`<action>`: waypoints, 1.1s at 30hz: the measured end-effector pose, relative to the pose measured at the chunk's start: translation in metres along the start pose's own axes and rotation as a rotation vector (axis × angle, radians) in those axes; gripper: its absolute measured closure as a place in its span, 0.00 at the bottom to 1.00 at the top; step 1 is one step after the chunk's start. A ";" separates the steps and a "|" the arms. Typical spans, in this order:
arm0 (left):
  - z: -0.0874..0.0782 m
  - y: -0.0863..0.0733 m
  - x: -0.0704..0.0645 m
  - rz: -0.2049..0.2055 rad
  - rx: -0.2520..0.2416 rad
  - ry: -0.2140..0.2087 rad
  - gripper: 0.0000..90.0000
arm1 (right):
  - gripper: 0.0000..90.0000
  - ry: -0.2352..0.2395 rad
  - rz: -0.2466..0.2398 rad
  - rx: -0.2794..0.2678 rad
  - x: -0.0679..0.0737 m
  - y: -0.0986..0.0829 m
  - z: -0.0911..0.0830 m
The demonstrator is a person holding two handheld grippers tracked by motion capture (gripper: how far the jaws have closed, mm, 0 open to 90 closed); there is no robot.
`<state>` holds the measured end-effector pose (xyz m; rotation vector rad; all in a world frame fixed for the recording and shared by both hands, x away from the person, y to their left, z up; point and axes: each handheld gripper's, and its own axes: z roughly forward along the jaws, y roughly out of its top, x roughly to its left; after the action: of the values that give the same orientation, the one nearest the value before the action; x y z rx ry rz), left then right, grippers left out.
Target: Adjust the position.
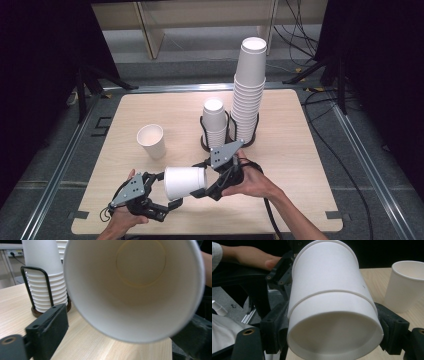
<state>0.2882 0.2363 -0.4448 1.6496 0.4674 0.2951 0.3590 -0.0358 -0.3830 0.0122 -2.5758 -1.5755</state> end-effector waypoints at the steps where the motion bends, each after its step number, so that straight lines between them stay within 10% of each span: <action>1: -0.002 0.002 -0.001 0.003 0.022 0.012 0.04 | 0.27 0.000 -0.004 -0.002 0.000 0.000 0.002; 33: -0.007 0.007 0.002 -0.013 -0.018 -0.080 0.11 | 0.27 0.075 0.016 -0.017 -0.005 -0.012 0.015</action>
<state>0.2877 0.2430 -0.4368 1.6340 0.4138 0.2229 0.3618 -0.0278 -0.4009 0.0482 -2.4998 -1.5604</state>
